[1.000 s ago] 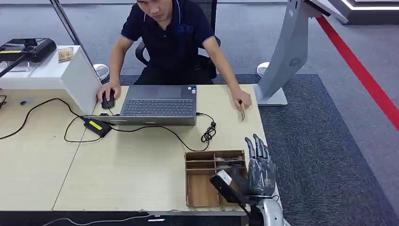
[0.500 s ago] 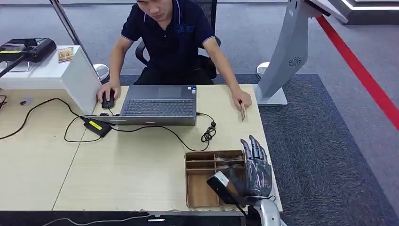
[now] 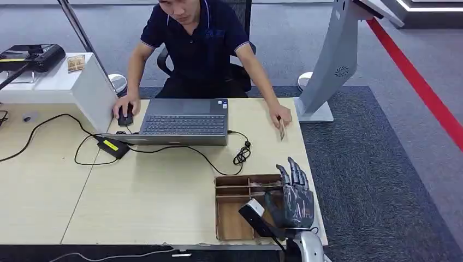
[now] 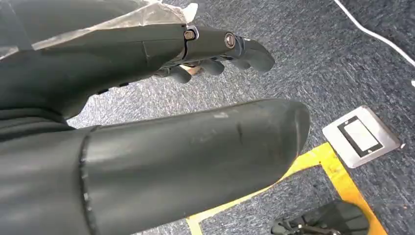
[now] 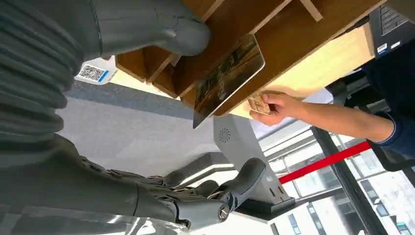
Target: Pass the card to the sensor for recognition and then transmit it.
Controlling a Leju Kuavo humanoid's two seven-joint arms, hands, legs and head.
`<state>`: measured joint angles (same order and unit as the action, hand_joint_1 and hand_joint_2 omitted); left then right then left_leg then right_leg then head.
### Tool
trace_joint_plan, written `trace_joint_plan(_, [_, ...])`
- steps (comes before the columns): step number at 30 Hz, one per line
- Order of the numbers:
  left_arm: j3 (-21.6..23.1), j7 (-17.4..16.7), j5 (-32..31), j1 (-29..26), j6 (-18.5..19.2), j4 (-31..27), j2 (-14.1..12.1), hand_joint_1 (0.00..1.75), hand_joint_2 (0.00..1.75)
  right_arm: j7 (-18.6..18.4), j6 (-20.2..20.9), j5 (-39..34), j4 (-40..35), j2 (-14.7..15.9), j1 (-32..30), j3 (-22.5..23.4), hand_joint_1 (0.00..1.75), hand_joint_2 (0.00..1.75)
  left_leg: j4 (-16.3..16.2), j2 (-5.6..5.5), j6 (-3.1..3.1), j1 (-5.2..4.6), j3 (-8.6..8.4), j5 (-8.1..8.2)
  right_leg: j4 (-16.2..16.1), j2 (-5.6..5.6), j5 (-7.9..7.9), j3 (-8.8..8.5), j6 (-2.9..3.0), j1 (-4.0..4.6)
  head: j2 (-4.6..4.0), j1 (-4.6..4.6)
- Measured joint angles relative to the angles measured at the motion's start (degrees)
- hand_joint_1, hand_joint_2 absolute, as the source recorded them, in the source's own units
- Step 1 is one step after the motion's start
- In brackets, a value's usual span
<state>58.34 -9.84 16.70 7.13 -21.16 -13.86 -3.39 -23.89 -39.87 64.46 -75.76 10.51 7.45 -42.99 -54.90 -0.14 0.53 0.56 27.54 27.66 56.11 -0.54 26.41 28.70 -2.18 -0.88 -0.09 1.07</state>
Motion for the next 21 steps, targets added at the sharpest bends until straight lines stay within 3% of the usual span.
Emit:
trace_joint_plan(6, [0.0, 0.0, 0.0, 0.0, 0.0, 0.0, 0.0, 0.0, 0.0, 0.02, 0.0, 0.0, 0.22, -0.02, 0.07, -0.02, 0.51, 1.75, 0.0, 0.0, 0.0, 0.0, 0.0, 0.0, 0.0, 0.0, 0.0, 0.0, 0.0, 0.0, 0.0, 0.02])
trace_joint_plan(8, [0.0, 0.0, 0.0, 0.0, 0.0, 0.0, 0.0, 0.0, 0.0, 0.02, 0.0, 0.0, 0.28, -0.02, 0.1, -0.02, 0.59, 1.75, 0.0, 0.0, 0.0, 0.0, 0.0, 0.0, 0.0, 0.0, 0.0, 0.0, 0.0, 0.0, 0.0, 0.02])
trace_joint_plan(21, [0.0, 0.0, 0.0, 0.0, 0.0, 0.0, 0.0, 0.0, 0.0, 0.02, 0.0, 0.0, 0.31, -0.02, 0.15, -0.09, 0.56, 1.75, 0.0, 0.0, 0.0, 0.0, 0.0, 0.0, 0.0, 0.0, 0.0, 0.0, 0.0, 0.0, 0.0, 0.02])
